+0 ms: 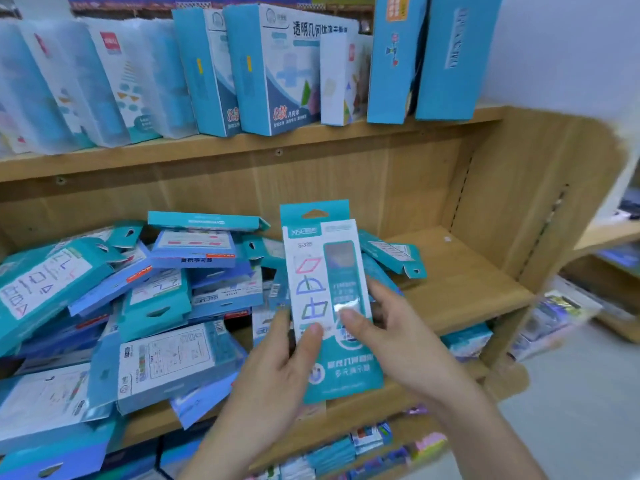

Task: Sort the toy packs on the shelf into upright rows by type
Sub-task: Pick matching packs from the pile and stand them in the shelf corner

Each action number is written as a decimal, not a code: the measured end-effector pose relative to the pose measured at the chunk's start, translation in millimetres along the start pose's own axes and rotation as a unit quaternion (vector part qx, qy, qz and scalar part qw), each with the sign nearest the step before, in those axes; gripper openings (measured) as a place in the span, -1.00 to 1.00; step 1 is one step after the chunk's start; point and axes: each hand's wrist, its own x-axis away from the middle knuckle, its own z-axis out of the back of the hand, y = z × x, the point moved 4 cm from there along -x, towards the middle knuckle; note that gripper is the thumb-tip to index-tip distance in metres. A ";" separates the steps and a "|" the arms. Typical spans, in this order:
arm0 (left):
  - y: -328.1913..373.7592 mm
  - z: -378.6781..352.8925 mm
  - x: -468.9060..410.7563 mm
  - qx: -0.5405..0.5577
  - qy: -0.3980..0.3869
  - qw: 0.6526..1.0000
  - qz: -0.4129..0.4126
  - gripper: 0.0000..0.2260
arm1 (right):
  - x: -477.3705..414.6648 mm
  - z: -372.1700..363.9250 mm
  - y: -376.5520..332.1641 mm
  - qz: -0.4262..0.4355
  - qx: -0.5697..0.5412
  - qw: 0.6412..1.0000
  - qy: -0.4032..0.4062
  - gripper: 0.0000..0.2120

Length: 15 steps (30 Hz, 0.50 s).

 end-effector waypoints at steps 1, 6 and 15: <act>-1.9 -2.4 -0.1 0.018 0.004 1.000 -0.002 -0.75 | 2.1 4.1 3.7 0.000 0.025 1.000 -0.006 -0.73; -1.9 -7.8 -7.5 -0.009 0.078 0.997 -0.007 -0.57 | 1.8 21.0 6.3 0.042 0.174 0.984 -0.026 -0.63; 34.4 -81.0 -76.7 -0.039 0.146 0.982 -0.110 -0.46 | -18.6 94.2 1.8 0.113 0.435 0.889 0.086 0.10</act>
